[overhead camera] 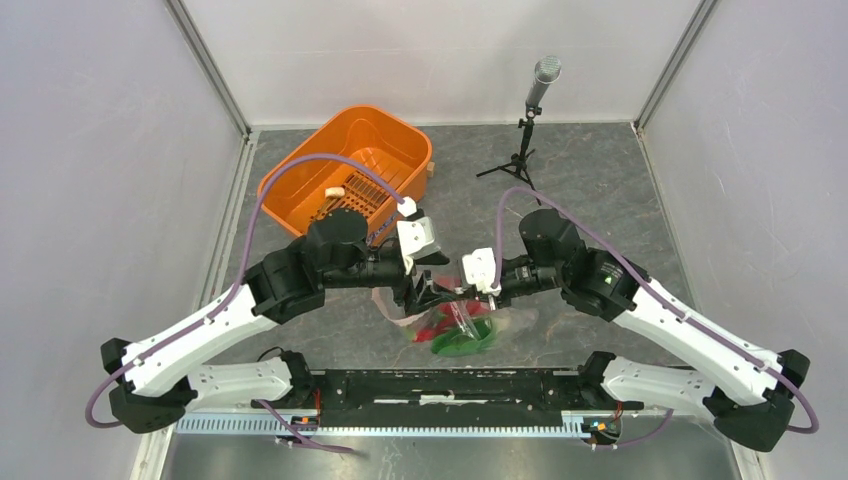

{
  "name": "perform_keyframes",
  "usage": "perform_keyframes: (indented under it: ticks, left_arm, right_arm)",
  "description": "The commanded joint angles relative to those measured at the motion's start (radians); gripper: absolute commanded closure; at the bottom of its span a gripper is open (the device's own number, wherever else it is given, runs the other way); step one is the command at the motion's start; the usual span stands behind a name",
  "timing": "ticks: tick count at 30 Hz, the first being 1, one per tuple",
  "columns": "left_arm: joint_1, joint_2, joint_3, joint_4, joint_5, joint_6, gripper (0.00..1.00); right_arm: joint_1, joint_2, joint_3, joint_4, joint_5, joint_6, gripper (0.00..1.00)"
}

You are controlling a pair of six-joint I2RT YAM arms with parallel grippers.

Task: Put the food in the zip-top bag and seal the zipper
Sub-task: Zip the zipper food storage bag at the center of the board.

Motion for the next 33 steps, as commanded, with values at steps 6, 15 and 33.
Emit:
perform_keyframes:
  ticks: [6, 15, 33]
  left_arm:
    - [-0.054, -0.007, 0.000, 0.044, -0.114, 0.058, 0.33]
    - [-0.104, -0.002, -0.019, 0.069, -0.133, 0.071, 0.56]
    - [-0.106, -0.115, -0.085, -0.039, -0.225, 0.108, 0.98]
  right_arm:
    - [-0.005, -0.038, -0.020, 0.088, -0.022, 0.054, 1.00]
    - [-0.006, -0.042, -0.031, 0.134, -0.006, 0.097, 1.00]
    - [-0.013, -0.150, -0.110, 0.206, 0.086, 0.156, 1.00]
